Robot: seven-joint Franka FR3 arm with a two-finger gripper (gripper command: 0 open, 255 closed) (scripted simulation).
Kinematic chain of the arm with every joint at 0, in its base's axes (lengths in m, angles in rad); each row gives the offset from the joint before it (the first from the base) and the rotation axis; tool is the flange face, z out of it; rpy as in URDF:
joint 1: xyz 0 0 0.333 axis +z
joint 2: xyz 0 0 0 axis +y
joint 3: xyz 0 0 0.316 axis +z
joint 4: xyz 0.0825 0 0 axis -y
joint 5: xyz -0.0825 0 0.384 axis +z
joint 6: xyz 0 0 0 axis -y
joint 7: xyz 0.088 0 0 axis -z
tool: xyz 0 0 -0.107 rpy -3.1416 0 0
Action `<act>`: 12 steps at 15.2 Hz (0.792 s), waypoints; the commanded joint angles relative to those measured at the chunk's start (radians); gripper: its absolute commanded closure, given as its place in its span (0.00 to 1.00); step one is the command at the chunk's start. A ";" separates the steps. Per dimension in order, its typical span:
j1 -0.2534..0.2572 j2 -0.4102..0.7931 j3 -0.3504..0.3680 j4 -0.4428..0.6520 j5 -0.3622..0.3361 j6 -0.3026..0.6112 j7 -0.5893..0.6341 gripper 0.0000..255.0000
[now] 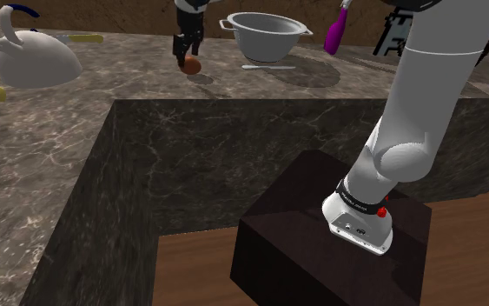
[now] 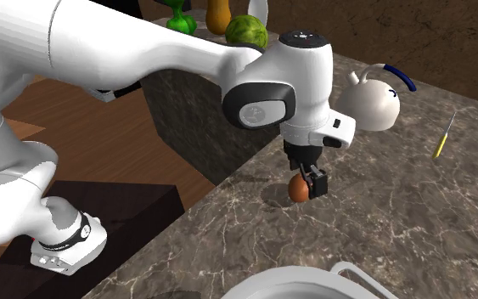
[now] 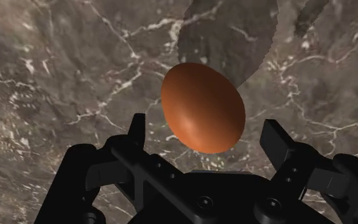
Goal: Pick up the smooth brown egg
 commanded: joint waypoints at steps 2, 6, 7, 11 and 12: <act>-0.001 0.012 -0.001 -0.032 -0.001 0.045 0.000 0.00; -0.002 0.012 -0.001 -0.033 -0.001 0.045 -0.001 1.00; -0.002 0.012 -0.001 -0.032 -0.001 0.045 -0.001 1.00; -0.002 0.012 -0.001 -0.033 -0.001 0.045 -0.001 1.00; -0.002 0.013 -0.001 -0.032 -0.001 0.045 -0.001 1.00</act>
